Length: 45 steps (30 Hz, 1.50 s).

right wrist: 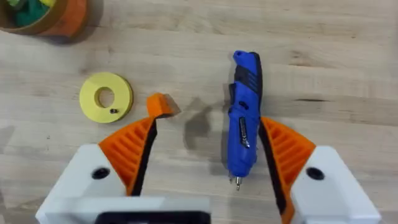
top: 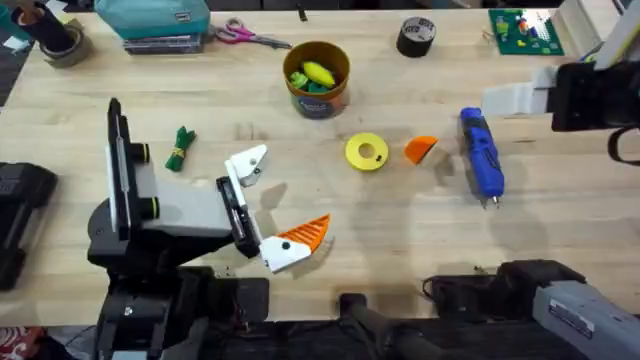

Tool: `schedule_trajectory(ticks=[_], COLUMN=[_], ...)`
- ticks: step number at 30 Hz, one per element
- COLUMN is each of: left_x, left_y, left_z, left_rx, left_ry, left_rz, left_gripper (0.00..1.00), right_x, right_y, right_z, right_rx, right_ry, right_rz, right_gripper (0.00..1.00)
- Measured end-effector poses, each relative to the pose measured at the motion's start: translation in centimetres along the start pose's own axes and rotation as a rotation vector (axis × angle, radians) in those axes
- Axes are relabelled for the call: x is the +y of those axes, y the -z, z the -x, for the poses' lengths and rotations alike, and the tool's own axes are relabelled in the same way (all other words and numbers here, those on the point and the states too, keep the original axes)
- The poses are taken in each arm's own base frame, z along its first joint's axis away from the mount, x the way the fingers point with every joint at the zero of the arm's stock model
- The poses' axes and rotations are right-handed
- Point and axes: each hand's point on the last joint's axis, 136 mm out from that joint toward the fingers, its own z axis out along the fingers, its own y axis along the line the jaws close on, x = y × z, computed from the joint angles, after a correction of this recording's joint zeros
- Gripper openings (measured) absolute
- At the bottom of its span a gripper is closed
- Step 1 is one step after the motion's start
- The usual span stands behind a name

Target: Pick up the gripper from the table and insert it into the empty holder that is missing its gripper. Then pick up a screw, insert it into the mounting hole, and use the screwdriver to tighten it. Finally, clean up the table by picking up the vegetable and placing it into the bucket.

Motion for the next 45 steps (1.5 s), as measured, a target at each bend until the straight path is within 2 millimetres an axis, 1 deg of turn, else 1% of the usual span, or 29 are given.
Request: schedule_trajectory(ticks=[10,17,25,29,33,35,39,42,45], left_x=[0.0,0.0,0.0,0.0,0.0,0.0,0.0,0.0,0.0], left_y=[0.0,0.0,0.0,0.0,0.0,0.0,0.0,0.0,0.0], left_z=[0.0,0.0,0.0,0.0,0.0,0.0,0.0,0.0,0.0], left_rx=[0.000,0.000,0.000,0.000,0.000,0.000,0.000,0.000,0.000], left_ry=[0.000,0.000,0.000,0.000,0.000,0.000,0.000,0.000,0.000], left_rz=[0.000,0.000,0.000,0.000,0.000,0.000,0.000,0.000,0.000], left_gripper=[0.985,0.986,0.986,0.985,0.986,0.986,0.986,0.986,0.986], right_x=[0.0,-0.5,-0.6,-0.6,-0.5,-0.1,1.4,2.7,4.4], right_y=[0.0,0.0,0.0,0.0,0.1,0.3,1.2,1.8,1.9], right_z=[0.0,0.0,0.0,-1.0,-1.1,-1.1,-0.3,0.3,1.1], right_rx=[0.000,0.001,0.001,0.043,0.048,0.052,0.060,0.108,0.157], right_ry=[0.000,0.056,0.070,0.065,0.065,0.085,0.142,0.187,0.243], right_rz=[0.000,-0.028,-0.034,-0.033,-0.030,-0.016,0.024,0.058,0.089], right_gripper=[0.996,0.996,0.996,0.996,0.996,0.996,0.996,0.995,0.995])
